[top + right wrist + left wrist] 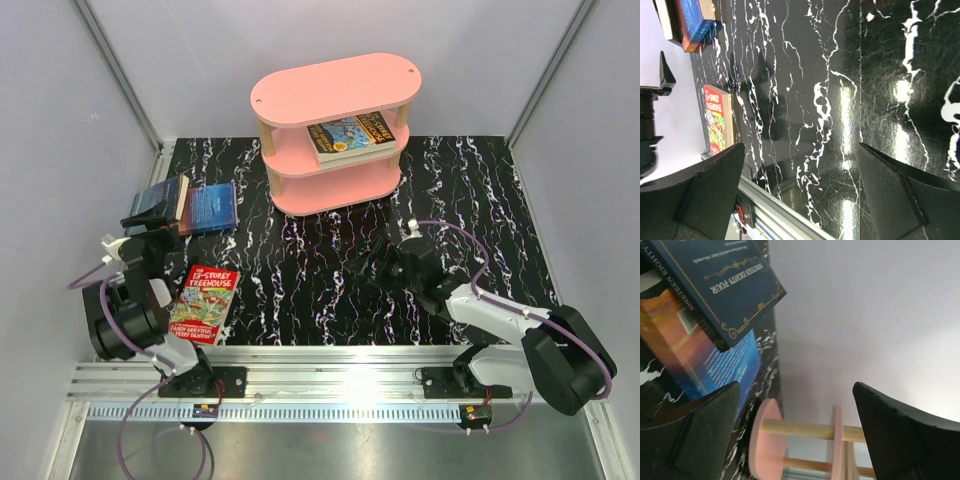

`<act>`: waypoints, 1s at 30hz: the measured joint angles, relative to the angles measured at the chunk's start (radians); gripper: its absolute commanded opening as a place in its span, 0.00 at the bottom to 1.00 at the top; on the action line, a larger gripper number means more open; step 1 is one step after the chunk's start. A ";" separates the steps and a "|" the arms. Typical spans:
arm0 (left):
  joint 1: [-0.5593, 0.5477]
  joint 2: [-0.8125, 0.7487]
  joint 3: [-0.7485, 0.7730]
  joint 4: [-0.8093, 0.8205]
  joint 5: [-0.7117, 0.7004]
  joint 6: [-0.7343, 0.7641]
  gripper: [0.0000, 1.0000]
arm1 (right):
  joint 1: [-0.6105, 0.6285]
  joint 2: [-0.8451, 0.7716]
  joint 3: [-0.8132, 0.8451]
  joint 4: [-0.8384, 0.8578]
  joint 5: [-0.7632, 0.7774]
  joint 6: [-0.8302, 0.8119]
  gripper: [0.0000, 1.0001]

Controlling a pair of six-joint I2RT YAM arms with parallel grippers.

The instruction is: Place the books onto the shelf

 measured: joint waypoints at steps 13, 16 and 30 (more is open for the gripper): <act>-0.159 -0.422 0.154 -0.891 -0.323 0.546 0.99 | 0.103 0.347 0.243 0.130 -0.166 -0.024 1.00; -0.156 -0.366 0.088 -0.981 -0.361 0.566 0.99 | 0.120 0.381 0.261 0.171 -0.191 -0.013 1.00; -0.237 -0.397 -0.004 -0.992 -0.390 0.569 0.89 | 0.121 0.308 0.174 0.183 -0.176 0.017 1.00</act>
